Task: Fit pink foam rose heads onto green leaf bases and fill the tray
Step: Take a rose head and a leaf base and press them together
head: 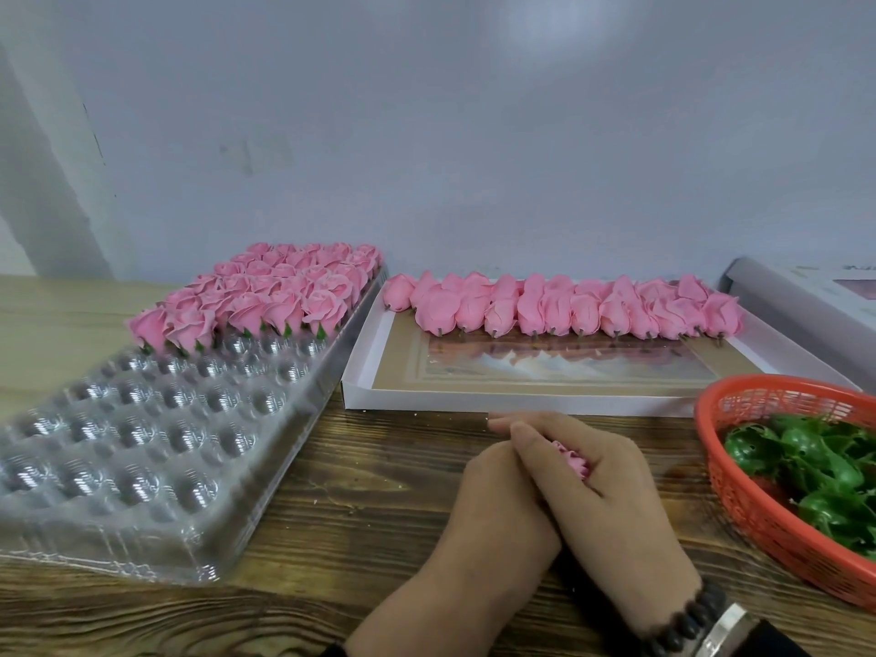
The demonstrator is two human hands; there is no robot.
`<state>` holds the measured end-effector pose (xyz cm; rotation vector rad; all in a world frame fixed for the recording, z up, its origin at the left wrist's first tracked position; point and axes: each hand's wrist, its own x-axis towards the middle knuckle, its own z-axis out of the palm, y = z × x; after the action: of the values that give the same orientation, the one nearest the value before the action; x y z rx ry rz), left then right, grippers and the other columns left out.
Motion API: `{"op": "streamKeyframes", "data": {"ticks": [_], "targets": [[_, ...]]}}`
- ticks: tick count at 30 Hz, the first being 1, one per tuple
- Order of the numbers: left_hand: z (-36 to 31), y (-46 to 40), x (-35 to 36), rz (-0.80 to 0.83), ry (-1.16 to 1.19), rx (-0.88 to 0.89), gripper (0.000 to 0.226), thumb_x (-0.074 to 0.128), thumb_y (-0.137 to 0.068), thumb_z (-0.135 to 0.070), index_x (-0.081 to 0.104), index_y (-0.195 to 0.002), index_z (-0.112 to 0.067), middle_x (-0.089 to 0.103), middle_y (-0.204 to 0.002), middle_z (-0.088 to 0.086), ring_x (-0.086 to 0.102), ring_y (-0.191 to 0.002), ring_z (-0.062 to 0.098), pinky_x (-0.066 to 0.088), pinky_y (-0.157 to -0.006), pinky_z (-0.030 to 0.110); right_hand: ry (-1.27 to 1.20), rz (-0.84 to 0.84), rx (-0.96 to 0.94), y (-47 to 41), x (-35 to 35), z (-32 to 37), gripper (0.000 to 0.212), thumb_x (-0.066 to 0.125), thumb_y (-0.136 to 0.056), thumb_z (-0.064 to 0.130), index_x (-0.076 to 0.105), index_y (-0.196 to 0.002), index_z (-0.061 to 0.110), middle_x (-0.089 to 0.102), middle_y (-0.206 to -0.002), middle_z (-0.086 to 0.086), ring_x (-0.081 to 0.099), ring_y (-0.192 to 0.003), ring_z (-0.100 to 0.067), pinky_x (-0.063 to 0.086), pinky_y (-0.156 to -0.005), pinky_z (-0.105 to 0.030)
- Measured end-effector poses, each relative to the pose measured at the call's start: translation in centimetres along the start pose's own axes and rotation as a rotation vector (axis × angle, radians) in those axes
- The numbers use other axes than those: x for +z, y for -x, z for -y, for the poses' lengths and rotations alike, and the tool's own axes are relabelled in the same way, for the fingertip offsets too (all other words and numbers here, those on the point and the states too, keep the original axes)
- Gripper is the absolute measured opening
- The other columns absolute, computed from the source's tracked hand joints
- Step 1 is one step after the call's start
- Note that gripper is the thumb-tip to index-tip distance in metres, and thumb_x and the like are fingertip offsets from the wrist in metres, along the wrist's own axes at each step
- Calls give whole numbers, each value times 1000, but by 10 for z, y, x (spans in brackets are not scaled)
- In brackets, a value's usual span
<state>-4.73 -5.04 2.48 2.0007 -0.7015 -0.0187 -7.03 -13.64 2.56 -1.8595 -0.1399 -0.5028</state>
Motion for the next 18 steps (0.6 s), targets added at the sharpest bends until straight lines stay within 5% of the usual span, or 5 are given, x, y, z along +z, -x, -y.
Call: {"op": "streamKeyframes", "data": {"ticks": [4, 7, 9, 13, 18], "targets": [[-6, 0, -6, 123, 274, -156, 17, 53, -79, 8, 63, -80, -6, 56, -59, 3, 52, -46, 4, 42, -45, 13, -1, 107, 46, -3, -7, 5, 22, 57, -86, 11, 75, -82, 23, 72, -91, 18, 67, -84, -2, 48, -72, -13], [-7, 3, -9, 235, 341, -258, 28, 51, -80, 8, 56, -61, -12, 51, -46, -1, 47, -39, 5, 42, -41, 14, -36, 258, 155, -1, -10, 10, 21, 52, -86, 24, 73, -88, 28, 68, -60, 9, 57, -39, -23, 45, -39, -25], [-6, 5, -11, 278, 315, -279, 38, 51, -81, 4, 53, -49, -17, 48, -39, -6, 45, -38, 5, 39, -41, 15, -20, 335, 167, 0, -11, 10, 20, 53, -86, 27, 71, -92, 31, 65, -56, 8, 55, -35, -22, 44, -38, -23], [-9, 8, -14, 235, 337, -173, 33, 56, -76, 1, 54, -51, -20, 49, -37, -9, 45, -38, 1, 35, -41, 10, -38, 299, 121, -1, -12, 8, 17, 64, -84, 26, 70, -97, 33, 71, -93, 16, 70, -66, -14, 53, -57, -22], [-5, 4, -16, 82, 378, 6, 12, 58, -85, 3, 65, -76, -1, 65, -69, -1, 58, -64, 1, 47, -59, 14, -48, 186, 40, 0, -11, 1, 54, 71, -64, 36, 56, -116, 37, 66, -107, 25, 59, -100, 10, 39, -81, -2]]}}
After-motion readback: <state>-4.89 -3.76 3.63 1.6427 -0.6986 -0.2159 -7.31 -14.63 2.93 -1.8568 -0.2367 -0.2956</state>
